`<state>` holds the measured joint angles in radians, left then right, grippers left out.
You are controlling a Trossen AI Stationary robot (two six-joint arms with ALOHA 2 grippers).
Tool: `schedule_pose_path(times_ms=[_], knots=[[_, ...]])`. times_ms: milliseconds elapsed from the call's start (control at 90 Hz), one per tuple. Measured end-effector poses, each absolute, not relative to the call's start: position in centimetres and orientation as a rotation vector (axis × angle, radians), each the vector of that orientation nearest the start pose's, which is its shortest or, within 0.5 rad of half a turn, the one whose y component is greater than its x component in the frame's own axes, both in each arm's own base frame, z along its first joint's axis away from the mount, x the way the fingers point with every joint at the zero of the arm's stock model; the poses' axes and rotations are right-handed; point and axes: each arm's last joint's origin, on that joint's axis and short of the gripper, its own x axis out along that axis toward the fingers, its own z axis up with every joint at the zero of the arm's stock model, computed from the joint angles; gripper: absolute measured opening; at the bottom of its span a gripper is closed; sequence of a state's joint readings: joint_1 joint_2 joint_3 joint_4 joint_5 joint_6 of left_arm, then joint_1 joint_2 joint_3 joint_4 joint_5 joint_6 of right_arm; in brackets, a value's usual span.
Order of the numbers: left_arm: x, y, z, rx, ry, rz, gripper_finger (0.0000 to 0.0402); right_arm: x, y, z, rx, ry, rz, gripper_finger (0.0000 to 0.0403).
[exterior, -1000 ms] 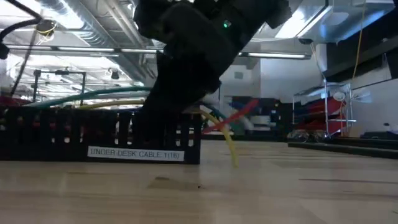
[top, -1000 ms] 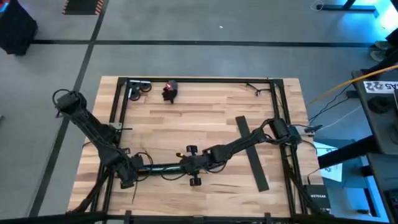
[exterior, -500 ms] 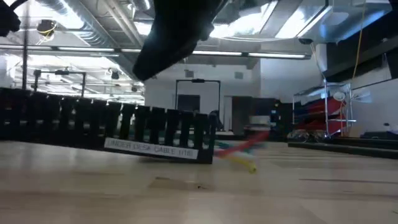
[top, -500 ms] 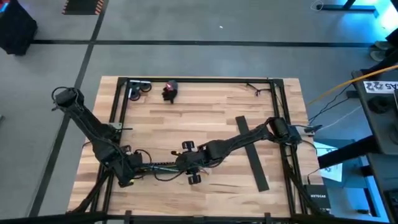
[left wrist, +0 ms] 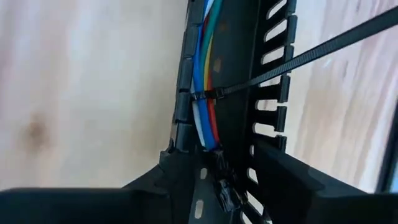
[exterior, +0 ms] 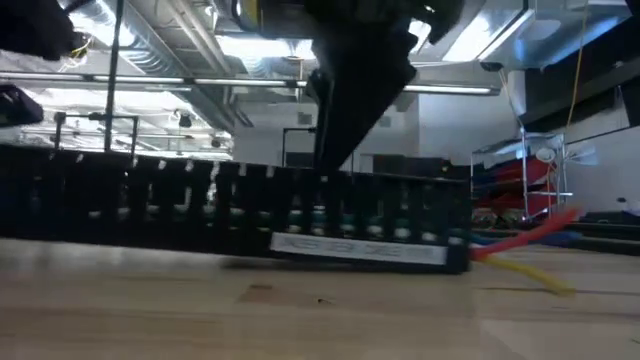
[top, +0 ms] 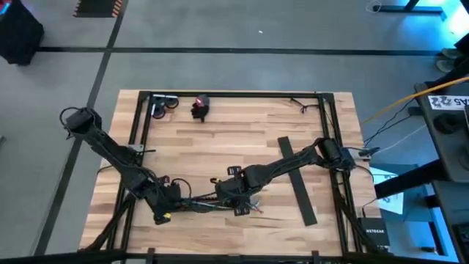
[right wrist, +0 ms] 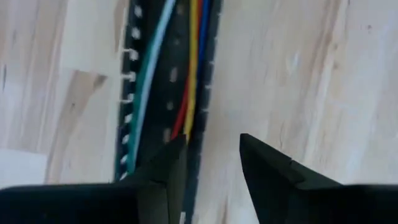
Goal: Ziptie cables
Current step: Insert the zip tied cables into the black cable duct
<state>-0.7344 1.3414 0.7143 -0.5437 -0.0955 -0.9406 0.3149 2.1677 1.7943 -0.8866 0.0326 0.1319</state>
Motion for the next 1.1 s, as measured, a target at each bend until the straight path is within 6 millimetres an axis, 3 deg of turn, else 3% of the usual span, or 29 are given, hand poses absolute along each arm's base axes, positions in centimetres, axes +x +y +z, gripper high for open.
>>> schedule_pose_path(times_ms=[211, 489, 833, 1100], knots=[[18.7, -14.2, 17.6, -0.346, 1.208, -0.029, 0.0153, 42.8, 13.9, 19.7, -0.080, 1.238, 0.189, 0.0142], [19.0, -14.0, 17.7, -0.318, 1.180, -0.022, 0.0153, 44.8, 14.7, 20.7, -0.016, 1.003, 0.255, 0.0142], [19.6, -13.2, 17.8, -0.286, 1.156, -0.012, 0.0153, 45.0, 14.8, 19.7, 0.002, 0.994, 0.246, 0.0142], [18.9, -12.7, 19.0, -0.234, 1.162, -0.120, 0.0153, 44.5, 14.5, 19.9, -0.013, 1.031, 0.224, 0.0142]])
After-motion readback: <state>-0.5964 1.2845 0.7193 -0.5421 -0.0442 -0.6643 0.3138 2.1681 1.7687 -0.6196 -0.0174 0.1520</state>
